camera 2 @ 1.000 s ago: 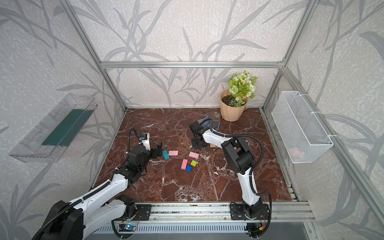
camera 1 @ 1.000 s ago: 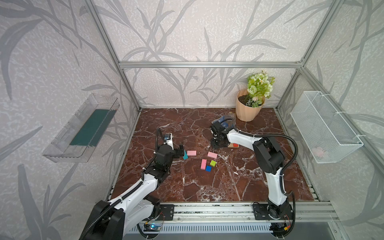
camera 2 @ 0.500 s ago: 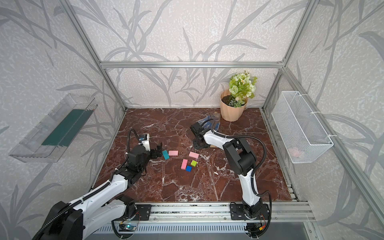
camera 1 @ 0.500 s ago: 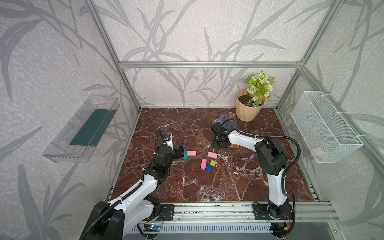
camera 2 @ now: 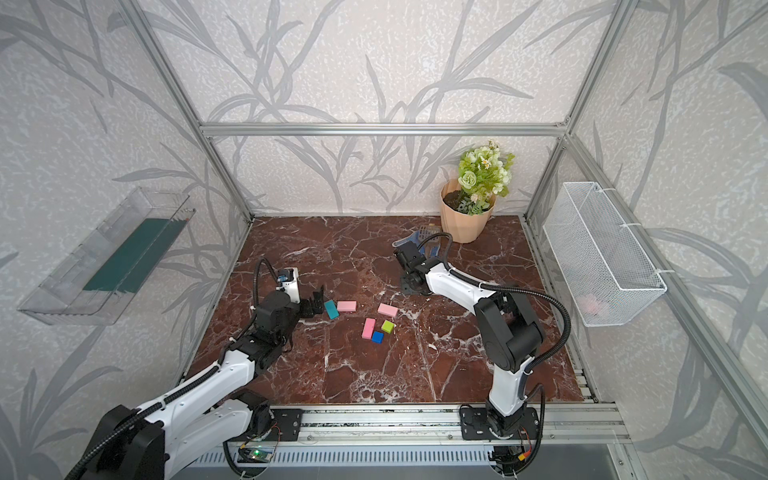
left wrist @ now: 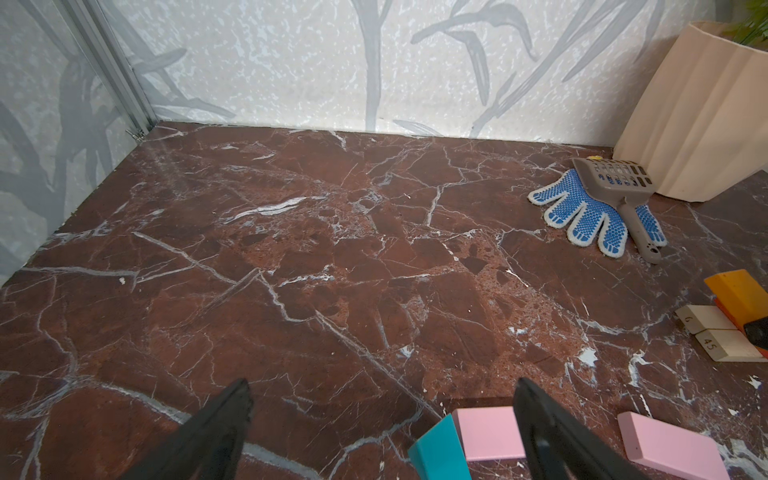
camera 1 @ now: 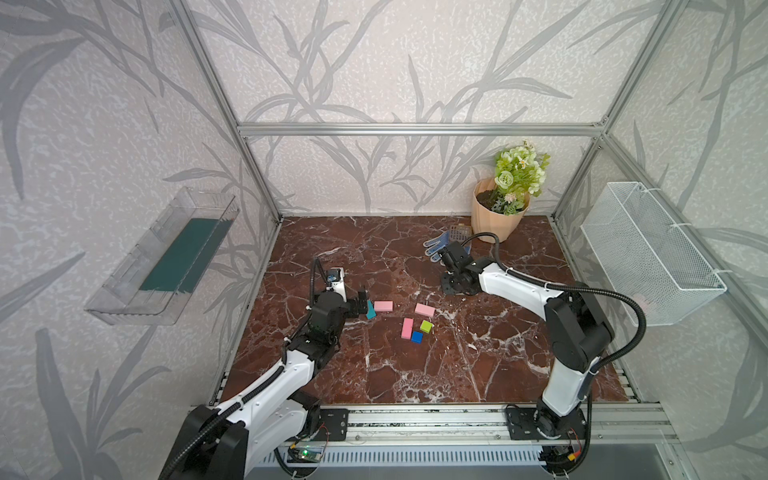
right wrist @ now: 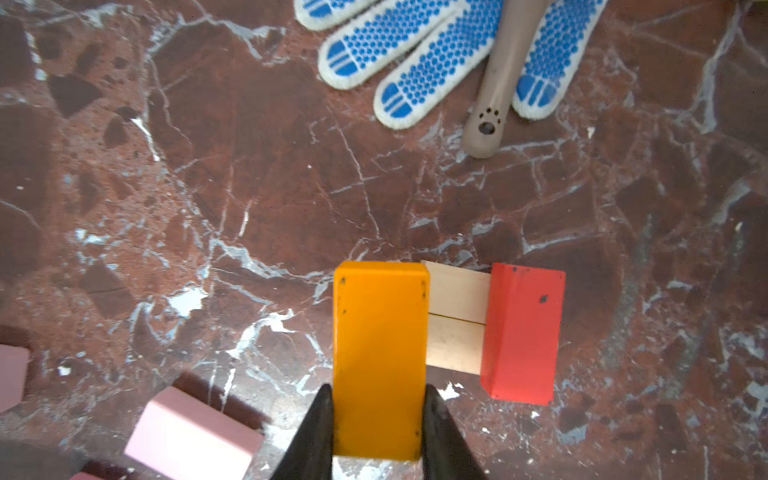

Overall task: Build the wood block tower
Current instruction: 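Carry the orange block onto the wooden blocks beside the red block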

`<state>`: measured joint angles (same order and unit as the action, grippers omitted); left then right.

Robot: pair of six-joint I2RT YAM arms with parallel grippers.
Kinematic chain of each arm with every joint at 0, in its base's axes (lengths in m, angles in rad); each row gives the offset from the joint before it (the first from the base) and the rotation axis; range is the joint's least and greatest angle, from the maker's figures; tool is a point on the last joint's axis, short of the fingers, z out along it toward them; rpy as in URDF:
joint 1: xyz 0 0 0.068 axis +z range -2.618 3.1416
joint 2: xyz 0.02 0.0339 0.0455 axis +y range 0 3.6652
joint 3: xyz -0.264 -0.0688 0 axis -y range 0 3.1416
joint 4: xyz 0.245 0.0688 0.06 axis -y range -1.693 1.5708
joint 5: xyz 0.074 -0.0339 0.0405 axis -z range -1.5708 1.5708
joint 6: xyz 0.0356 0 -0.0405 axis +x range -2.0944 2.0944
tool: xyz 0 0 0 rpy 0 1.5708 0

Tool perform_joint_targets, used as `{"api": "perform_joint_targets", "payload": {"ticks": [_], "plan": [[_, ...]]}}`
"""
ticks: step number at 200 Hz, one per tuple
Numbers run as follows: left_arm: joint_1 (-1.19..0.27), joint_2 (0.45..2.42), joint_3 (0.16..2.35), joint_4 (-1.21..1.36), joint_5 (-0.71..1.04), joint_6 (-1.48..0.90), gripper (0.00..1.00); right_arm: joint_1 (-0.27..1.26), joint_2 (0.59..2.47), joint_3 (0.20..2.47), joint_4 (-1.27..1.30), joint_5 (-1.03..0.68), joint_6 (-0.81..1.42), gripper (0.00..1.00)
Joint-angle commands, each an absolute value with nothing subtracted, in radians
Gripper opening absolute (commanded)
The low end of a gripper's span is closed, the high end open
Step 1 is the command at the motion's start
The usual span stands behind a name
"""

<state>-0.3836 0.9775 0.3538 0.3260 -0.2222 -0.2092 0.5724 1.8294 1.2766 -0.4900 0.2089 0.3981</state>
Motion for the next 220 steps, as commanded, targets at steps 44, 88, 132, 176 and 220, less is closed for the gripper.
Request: {"api": "perform_joint_targets", "payload": {"ticks": [44, 88, 132, 176, 220], "plan": [[-0.388, 0.968, 0.344, 0.342, -0.246, -0.199, 0.99, 0.534, 1.841, 1.279, -0.490, 0.203, 0.408, 0.16], [-0.388, 0.969, 0.344, 0.342, -0.244, -0.199, 0.99, 0.520, 1.866, 1.282, -0.482, 0.183, 0.405, 0.15], [-0.388, 0.973, 0.346, 0.342, -0.243, -0.198, 0.99, 0.514, 1.898, 1.289, -0.481, 0.176, 0.406, 0.15], [-0.388, 0.972, 0.345, 0.342, -0.244, -0.199, 0.99, 0.508, 1.902, 1.280, -0.478, 0.180, 0.409, 0.14], [-0.388, 0.969, 0.344, 0.342, -0.242, -0.197, 0.99, 0.501, 1.905, 1.273, -0.479, 0.186, 0.413, 0.14]]}}
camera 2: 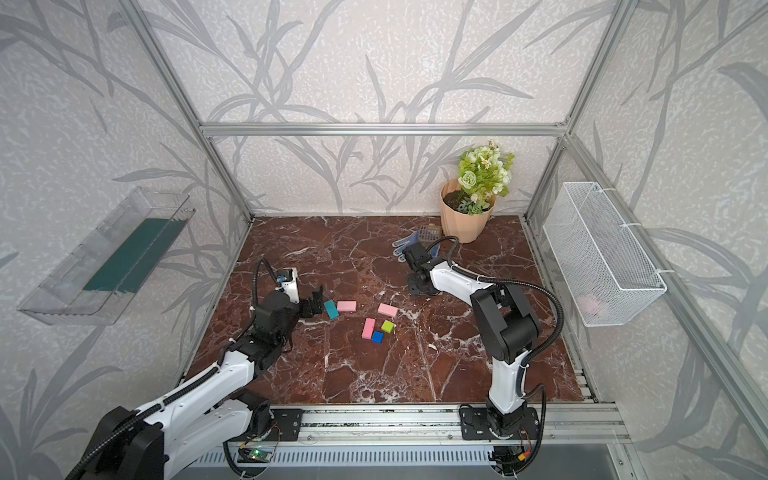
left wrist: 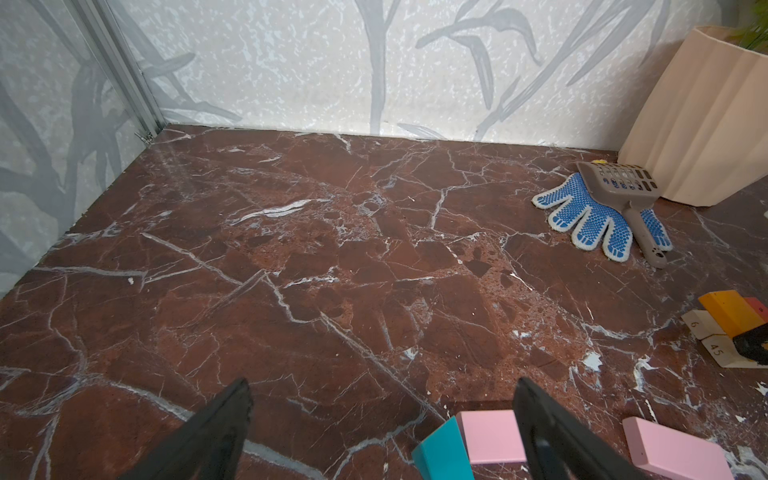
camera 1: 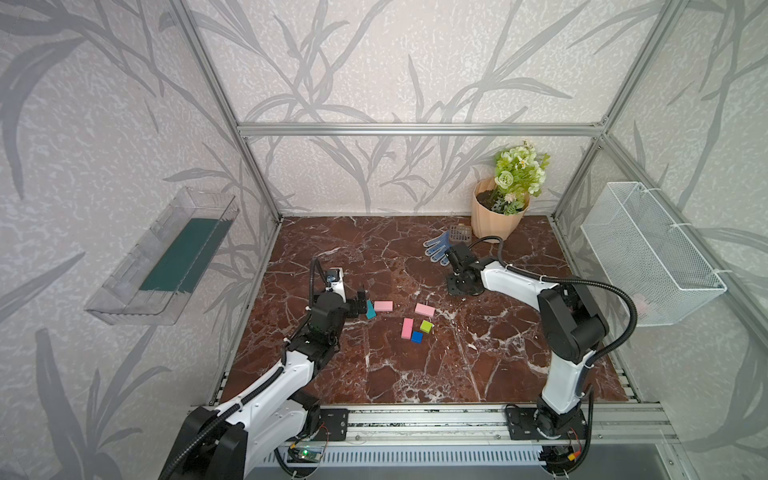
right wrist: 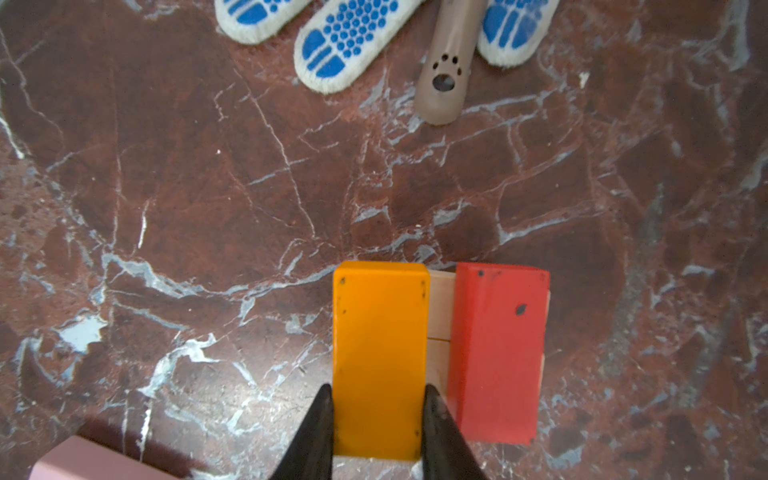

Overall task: Build the wood block tower
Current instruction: 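Carry the orange block onto the wooden blocks beside the red block, then release the orange block and raise the right gripper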

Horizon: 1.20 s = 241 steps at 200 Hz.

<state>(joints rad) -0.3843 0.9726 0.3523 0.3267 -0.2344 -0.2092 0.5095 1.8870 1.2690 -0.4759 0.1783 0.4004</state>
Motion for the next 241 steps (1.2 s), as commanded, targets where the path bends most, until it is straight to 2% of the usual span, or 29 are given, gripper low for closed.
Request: {"api": "perform_joint_targets", "payload": {"ticks": [1, 222, 241], "plan": [[-0.388, 0.969, 0.344, 0.342, -0.242, -0.197, 0.99, 0.501, 1.905, 1.272, -0.479, 0.186, 0.413, 0.14], [-0.388, 0.971, 0.345, 0.342, -0.243, -0.197, 0.99, 0.485, 1.919, 1.259, -0.472, 0.186, 0.417, 0.14], [-0.388, 0.971, 0.346, 0.343, -0.242, -0.198, 0.99, 0.485, 1.918, 1.260, -0.472, 0.181, 0.419, 0.20]]}}
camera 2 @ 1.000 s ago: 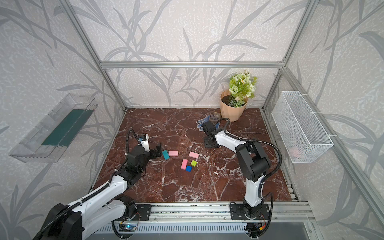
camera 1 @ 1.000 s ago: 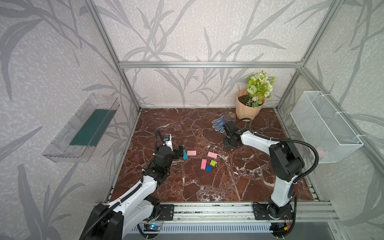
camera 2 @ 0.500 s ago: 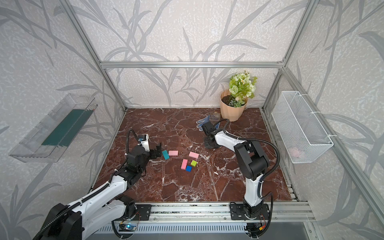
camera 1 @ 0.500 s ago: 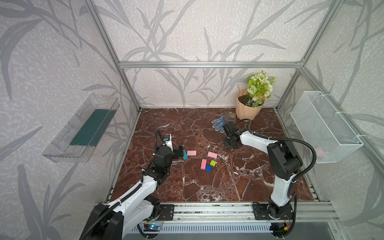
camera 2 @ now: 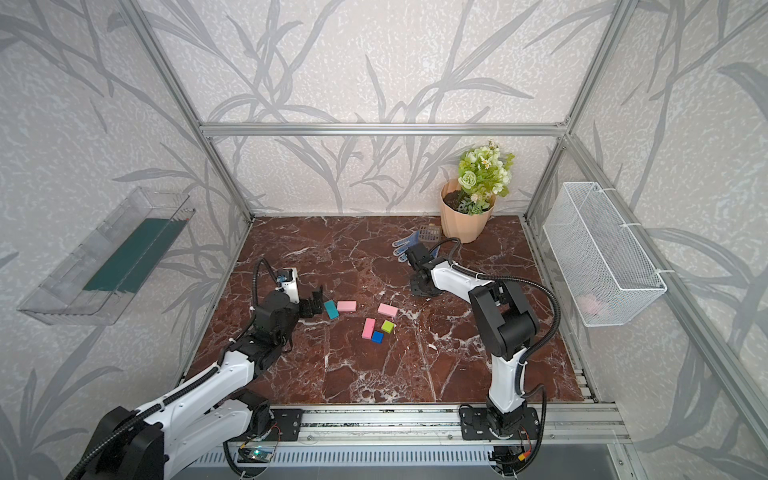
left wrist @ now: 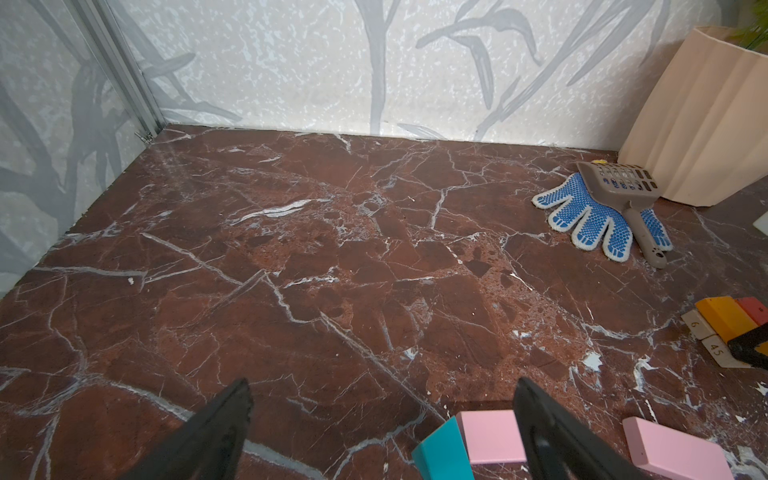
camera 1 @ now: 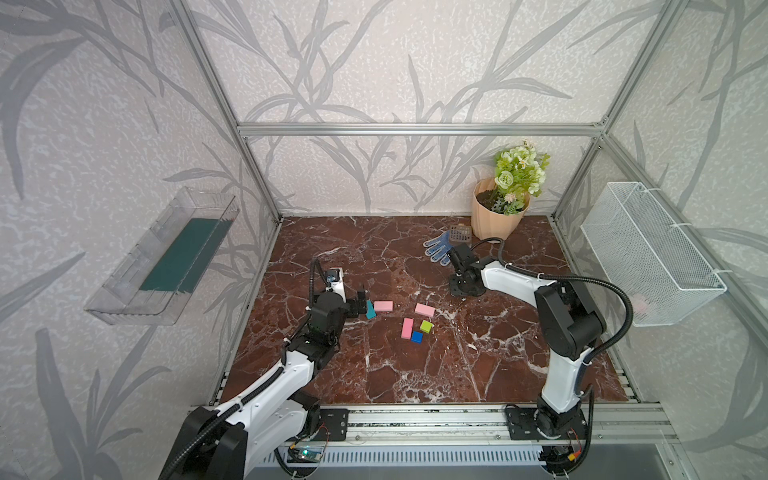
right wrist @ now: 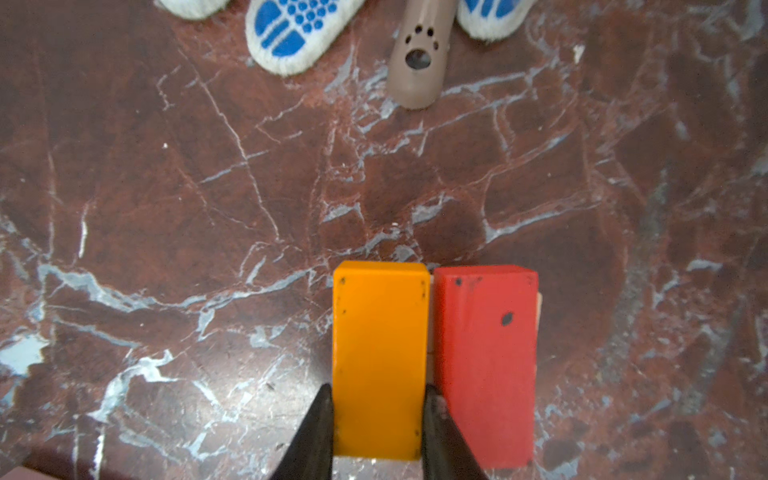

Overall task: Build the wood block tower
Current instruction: 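Release the orange block and raise the right gripper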

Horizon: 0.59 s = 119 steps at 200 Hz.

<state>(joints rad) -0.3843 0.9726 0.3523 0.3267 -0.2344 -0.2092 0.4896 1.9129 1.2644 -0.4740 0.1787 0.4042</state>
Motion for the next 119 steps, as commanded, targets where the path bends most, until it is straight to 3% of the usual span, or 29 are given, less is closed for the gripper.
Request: {"api": "perform_joint_targets", "payload": {"ticks": [1, 79, 119], "plan": [[-0.388, 0.971, 0.345, 0.343, -0.242, -0.197, 0.99, 0.485, 1.918, 1.260, -0.472, 0.181, 0.419, 0.20], [-0.388, 0.969, 0.344, 0.344, -0.242, -0.196, 0.99, 0.487, 1.846, 1.239, -0.482, 0.169, 0.423, 0.51], [-0.387, 0.969, 0.344, 0.344, -0.243, -0.197, 0.99, 0.488, 1.779, 1.212, -0.486, 0.178, 0.425, 0.59]]}}
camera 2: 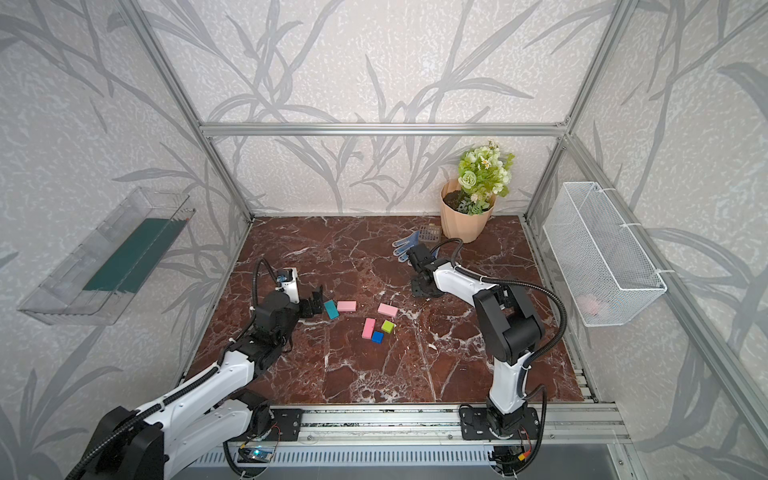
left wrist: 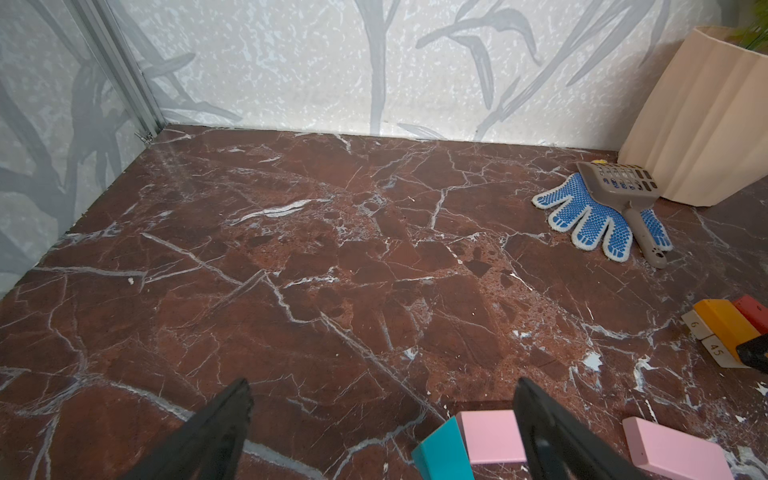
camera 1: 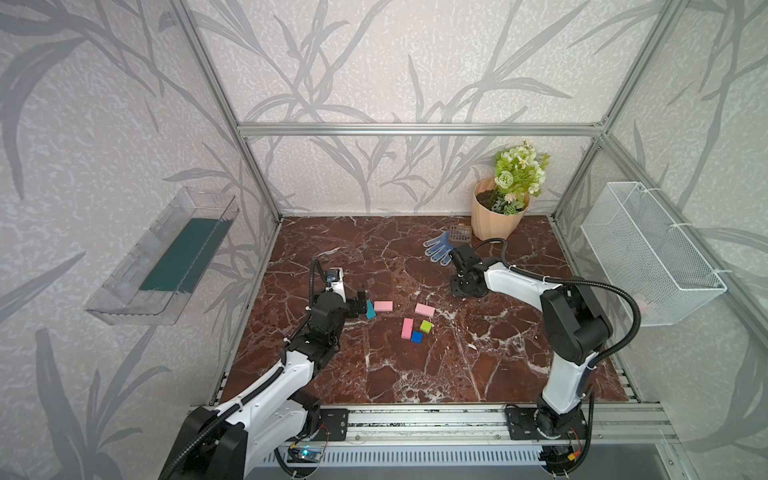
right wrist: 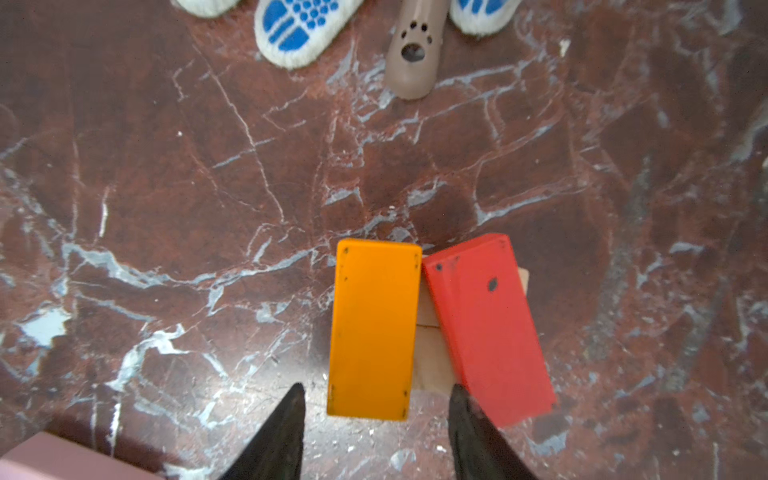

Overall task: Build the wood block tower
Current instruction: 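Release the orange block and raise the right gripper, then lower the right gripper to push orange and red blocks together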

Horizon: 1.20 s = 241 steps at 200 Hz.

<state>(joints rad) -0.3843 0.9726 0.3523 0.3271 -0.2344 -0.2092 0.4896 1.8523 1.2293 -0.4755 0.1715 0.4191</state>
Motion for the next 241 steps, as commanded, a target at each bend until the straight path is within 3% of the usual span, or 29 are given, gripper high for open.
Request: {"api": "perform_joint_targets", "payload": {"ticks": [1, 34, 71, 92, 202, 241], "plan": [[-0.388, 0.969, 0.345, 0.344, -0.243, -0.198, 0.99, 0.488, 1.777, 1.212, -0.486, 0.178, 0.425, 0.59], [-0.388, 0.969, 0.345, 0.344, -0.244, -0.197, 0.99, 0.490, 1.715, 1.189, -0.477, 0.178, 0.416, 0.67], [-0.388, 0.968, 0.343, 0.344, -0.241, -0.197, 0.99, 0.469, 1.712, 1.184, -0.463, 0.199, 0.374, 0.87], [-0.388, 0.968, 0.343, 0.344, -0.241, -0.197, 0.99, 0.430, 1.739, 1.193, -0.452, 0.140, 0.356, 0.92], [-0.390, 0.968, 0.342, 0.344, -0.244, -0.196, 0.99, 0.415, 1.875, 1.274, -0.471, 0.077, 0.323, 0.89], [-0.390, 0.966, 0.342, 0.344, -0.243, -0.196, 0.99, 0.414, 1.886, 1.280, -0.479, 0.080, 0.324, 0.84]]}}
